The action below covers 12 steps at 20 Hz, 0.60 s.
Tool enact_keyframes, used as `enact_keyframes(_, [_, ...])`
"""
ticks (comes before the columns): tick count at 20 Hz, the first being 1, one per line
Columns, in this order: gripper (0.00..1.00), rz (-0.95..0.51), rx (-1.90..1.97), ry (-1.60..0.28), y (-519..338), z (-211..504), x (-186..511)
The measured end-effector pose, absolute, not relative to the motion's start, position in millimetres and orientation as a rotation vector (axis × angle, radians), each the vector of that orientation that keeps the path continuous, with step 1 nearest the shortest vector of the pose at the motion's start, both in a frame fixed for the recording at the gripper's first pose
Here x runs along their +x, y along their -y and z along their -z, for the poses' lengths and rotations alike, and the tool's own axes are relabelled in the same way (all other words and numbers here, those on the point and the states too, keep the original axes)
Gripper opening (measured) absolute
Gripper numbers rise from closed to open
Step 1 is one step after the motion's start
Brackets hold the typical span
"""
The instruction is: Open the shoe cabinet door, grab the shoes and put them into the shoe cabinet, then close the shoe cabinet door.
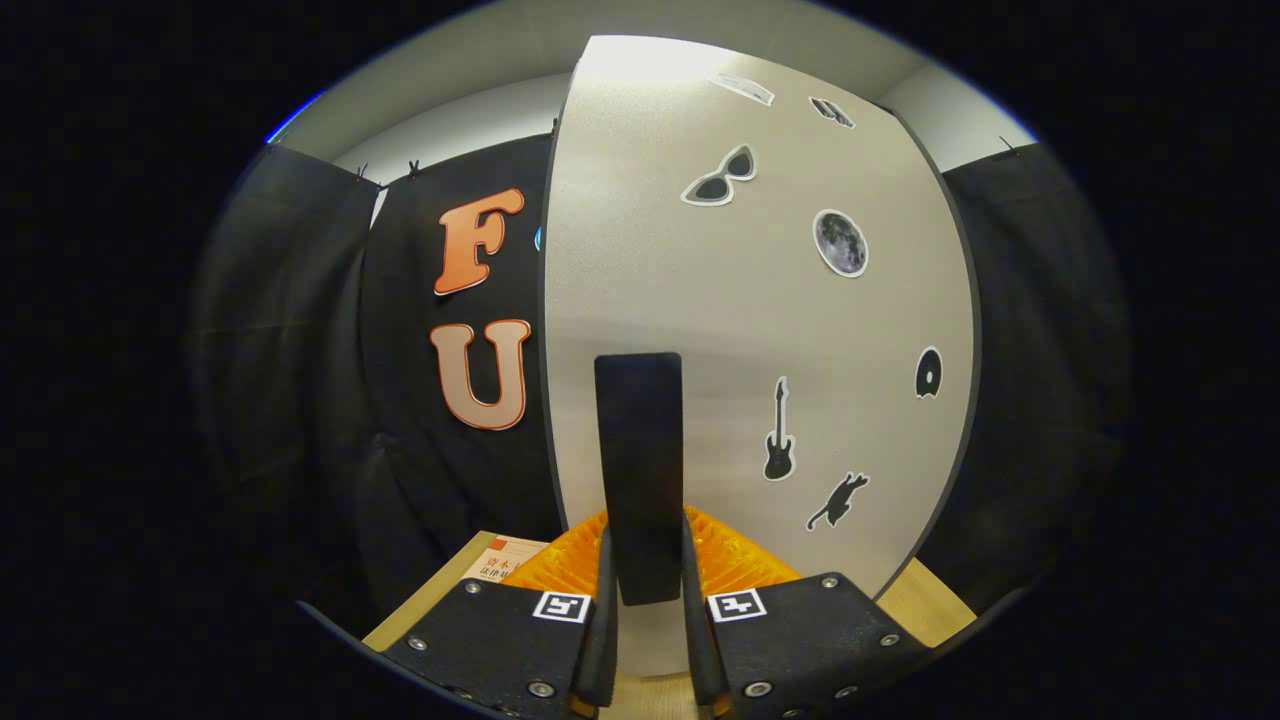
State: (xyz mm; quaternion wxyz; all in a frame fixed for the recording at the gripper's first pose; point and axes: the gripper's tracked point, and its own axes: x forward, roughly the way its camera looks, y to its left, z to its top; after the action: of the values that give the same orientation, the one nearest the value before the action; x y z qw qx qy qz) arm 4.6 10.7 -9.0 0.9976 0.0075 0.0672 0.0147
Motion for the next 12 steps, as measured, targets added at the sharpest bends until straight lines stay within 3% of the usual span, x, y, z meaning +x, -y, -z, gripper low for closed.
enact_keyframes(12, [0.28, -0.01, 0.03, -0.141, 17.5, 8.7, -42.2])
